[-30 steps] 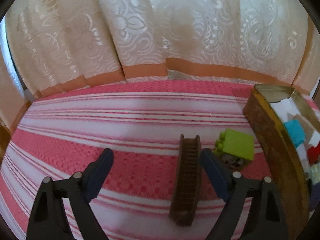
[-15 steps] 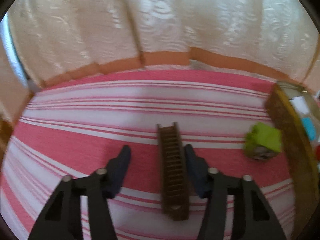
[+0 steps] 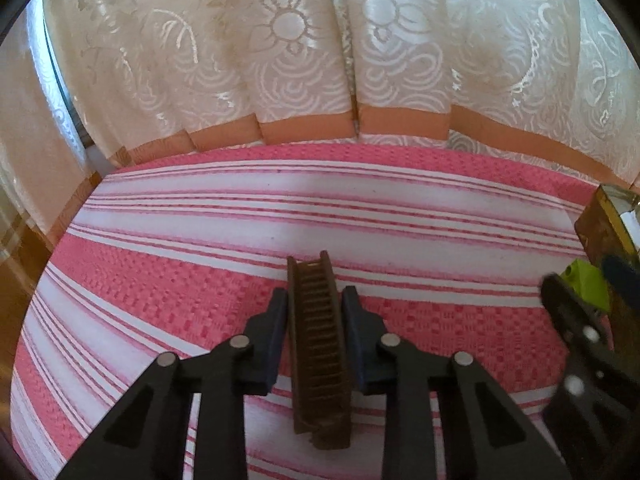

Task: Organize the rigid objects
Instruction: 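Grasp the brown ladder piece with the left gripper while the right gripper grasps the green cube, then lift the ladder piece and green cube and carry them over the gold box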

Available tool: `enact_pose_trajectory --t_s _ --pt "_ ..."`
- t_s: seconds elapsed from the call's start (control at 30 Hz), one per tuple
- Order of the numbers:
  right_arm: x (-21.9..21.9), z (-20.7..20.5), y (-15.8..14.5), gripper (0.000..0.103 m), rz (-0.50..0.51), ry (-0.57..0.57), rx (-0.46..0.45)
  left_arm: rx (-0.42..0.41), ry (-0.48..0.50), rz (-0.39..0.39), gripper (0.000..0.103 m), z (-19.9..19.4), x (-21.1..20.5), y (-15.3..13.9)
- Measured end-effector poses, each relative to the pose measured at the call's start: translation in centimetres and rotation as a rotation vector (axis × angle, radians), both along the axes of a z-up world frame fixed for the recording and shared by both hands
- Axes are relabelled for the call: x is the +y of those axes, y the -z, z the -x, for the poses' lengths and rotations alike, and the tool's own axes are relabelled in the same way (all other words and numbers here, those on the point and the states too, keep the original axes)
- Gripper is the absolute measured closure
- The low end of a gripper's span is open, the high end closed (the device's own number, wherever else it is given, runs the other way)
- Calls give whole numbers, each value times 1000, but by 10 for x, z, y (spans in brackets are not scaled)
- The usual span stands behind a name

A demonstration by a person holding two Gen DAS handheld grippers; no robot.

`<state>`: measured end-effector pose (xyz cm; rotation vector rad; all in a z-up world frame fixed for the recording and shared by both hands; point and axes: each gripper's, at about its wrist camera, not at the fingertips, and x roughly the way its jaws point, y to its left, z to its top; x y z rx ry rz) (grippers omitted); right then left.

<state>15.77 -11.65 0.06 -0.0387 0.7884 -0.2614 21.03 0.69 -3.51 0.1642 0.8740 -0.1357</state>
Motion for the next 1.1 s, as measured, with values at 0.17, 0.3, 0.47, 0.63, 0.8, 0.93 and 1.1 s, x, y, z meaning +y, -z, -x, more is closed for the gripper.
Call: enact_pose_trajectory --t_s 0.17,0.3,0.47,0.63,0.8,0.93,1.1 --pt "5 -19 6 32 80 13 47 -3 -3 -13 75 0 1 -1" --pt "-10 -24 10 33 39 56 76 -3 -3 -12 75 -2 1 -1" --pt "-12 -25 12 31 62 47 95 -7 -4 -25 75 -1 0 -1" --pt "-15 -35 18 34 107 61 132 -7 -4 -22 75 -1 -1 0" --pt "-15 -21 16 69 71 56 153 0 19 0 77 -3 2 1" --pt "-19 -4 15 69 -30 34 101 18 25 54 79 -6 9 1" --pt "-21 32 -2 69 -195 -51 -59 19 25 80 80 -3 9 -1"
